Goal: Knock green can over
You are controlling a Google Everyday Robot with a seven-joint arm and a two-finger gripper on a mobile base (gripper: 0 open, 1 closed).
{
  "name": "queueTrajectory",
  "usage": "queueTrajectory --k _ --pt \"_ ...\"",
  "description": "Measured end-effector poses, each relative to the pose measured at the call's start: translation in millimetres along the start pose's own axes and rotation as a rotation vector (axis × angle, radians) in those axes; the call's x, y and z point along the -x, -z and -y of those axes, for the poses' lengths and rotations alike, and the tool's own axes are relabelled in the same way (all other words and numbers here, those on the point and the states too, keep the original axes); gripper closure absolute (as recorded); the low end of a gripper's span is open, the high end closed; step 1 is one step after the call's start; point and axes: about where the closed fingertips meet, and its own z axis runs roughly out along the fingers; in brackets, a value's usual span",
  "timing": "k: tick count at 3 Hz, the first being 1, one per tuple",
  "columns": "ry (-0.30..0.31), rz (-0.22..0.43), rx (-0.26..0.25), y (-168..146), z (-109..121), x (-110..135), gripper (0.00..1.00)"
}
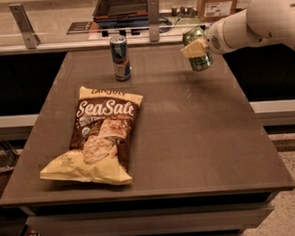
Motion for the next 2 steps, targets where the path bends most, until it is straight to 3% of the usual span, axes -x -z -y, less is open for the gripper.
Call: queueTrajectory --k 2 --pt "0.024 -0.172 -0.037 4.3 5.2 -27.3 1.00"
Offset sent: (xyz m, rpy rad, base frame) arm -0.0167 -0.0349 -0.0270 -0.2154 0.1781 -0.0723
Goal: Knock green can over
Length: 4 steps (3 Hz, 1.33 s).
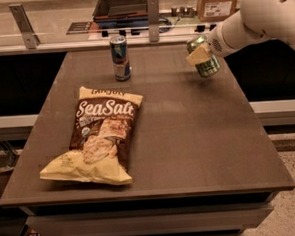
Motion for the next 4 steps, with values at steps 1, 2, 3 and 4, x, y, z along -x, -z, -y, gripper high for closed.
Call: queueTrajectory --k 1,2,3,4 --pt "0.030 -0.086 -0.014 0.4 4.9 -7.9 1.00" --pt "0.068 -0.155 -0.014 -1.7 8.5 -10.6 1.00" --pt "0.103 -0.208 0.008 -8.2 8.3 -9.8 1.00" --pt "0.135 -0.226 0.052 -26.4 -0.6 -6.9 1.00"
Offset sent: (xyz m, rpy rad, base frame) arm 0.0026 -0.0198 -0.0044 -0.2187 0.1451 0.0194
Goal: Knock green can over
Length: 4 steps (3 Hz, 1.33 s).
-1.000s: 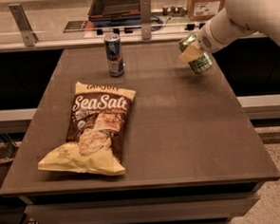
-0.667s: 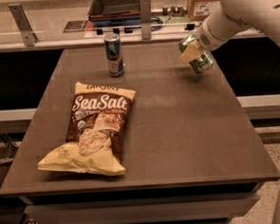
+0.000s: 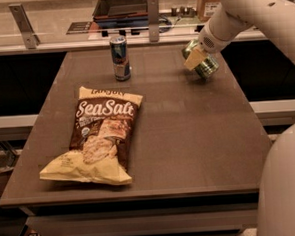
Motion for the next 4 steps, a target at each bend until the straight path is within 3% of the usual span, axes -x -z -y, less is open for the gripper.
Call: queueTrajectory --k 4 --pt "0.021 0.045 0.098 -40.6 -15.8 18.8 1.00"
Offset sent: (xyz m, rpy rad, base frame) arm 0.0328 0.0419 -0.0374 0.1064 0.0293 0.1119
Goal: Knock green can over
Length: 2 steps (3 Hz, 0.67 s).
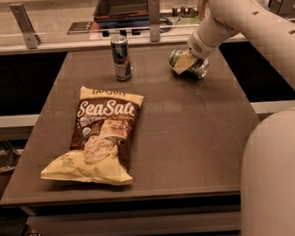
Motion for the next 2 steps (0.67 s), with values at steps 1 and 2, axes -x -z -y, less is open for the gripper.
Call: queueTrajectory --k 1,2 --pt "0.000 0.000 0.000 1.3 0.2 1.0 1.00" --pt "0.008 0.016 0.039 -16.9 -6.3 8.8 1.00"
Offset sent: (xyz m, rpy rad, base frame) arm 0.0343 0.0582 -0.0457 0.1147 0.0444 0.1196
